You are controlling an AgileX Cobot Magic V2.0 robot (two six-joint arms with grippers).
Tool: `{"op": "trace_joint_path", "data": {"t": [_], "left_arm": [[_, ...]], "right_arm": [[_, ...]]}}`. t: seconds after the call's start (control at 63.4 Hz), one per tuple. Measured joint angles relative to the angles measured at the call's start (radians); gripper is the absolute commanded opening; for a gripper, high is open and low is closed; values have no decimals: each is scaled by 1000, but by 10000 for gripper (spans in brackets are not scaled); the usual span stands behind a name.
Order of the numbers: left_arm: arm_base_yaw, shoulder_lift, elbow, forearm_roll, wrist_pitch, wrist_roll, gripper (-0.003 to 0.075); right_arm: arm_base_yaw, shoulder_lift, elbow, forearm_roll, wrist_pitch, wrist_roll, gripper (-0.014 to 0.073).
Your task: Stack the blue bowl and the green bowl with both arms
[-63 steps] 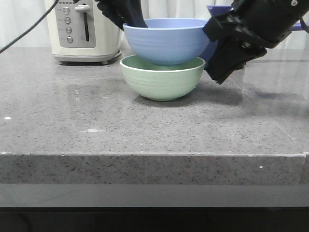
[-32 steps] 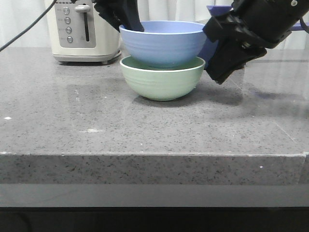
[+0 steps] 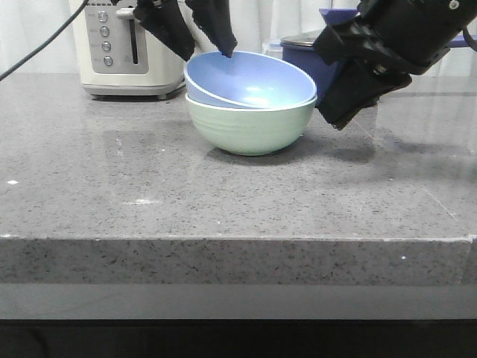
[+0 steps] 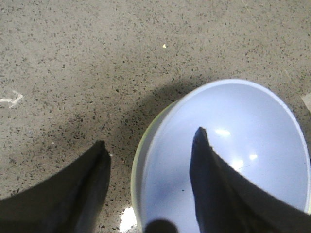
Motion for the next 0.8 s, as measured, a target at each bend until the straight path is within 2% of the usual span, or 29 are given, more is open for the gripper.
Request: {"op": "trace_joint_path", "data": {"t": [0.205, 0.41, 0.804], "left_arm": [[0, -25, -28, 27, 19, 1, 388], [0, -165, 11, 58, 24, 1, 388], [26, -545, 420, 96, -47, 1, 388]], "right_arm": [[0, 0, 0, 0, 0, 0, -63], [0, 0, 0, 0, 0, 0, -63], [0, 0, 0, 0, 0, 0, -63]]}}
